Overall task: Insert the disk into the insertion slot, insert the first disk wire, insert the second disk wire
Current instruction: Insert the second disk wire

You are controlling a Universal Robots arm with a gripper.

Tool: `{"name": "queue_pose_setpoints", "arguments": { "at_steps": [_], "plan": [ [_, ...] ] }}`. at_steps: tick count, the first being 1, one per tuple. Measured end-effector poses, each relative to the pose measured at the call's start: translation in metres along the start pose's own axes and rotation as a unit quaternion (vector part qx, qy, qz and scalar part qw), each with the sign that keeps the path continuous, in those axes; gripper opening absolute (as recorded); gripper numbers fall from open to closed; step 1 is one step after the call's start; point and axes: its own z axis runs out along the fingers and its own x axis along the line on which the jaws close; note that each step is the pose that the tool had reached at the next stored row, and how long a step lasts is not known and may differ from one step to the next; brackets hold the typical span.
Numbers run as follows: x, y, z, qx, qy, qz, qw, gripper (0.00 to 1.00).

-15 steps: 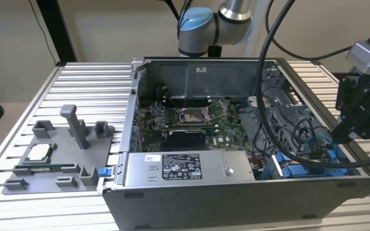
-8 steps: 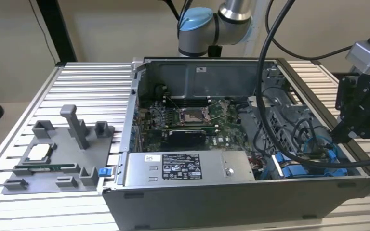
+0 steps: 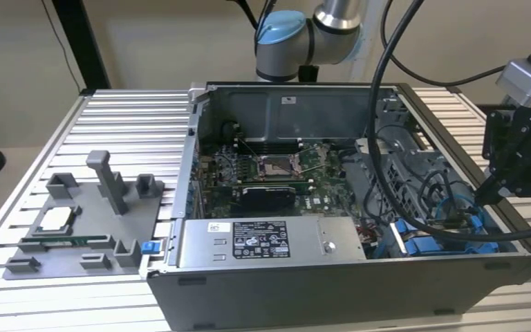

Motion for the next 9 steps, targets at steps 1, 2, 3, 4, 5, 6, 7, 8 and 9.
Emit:
{"name": "queue_pose_setpoints", "arguments": {
  "at_steps": [1,2,3,4,5,6,7,8,9],
  "plan": [
    [0.0,0.0,0.0,0.0,0.0,0.0,1.0,0.0],
    [0.0,0.0,0.0,0.0,0.0,0.0,1.0,0.0],
    [0.0,0.0,0.0,0.0,0.0,0.0,1.0,0.0],
    [0.0001,0.0003,0.0,-0.0002,0.0,0.0,1.0,0.0],
    [0.0001,0.001,-0.0003,-0.0006,0.0,0.0,1.0,0.0],
    [0.0,0.0018,-0.0012,-0.0011,0.0,0.0,1.0,0.0],
    [-0.0001,0.0032,-0.0024,-0.0015,0.0,0.0,1.0,0.0],
    [-0.0002,0.0048,-0.0039,-0.0017,-0.0004,0.0,1.0,0.0],
    [-0.0003,0.0063,-0.0056,-0.002,-0.0013,0.0,1.0,0.0]
  ]
}}
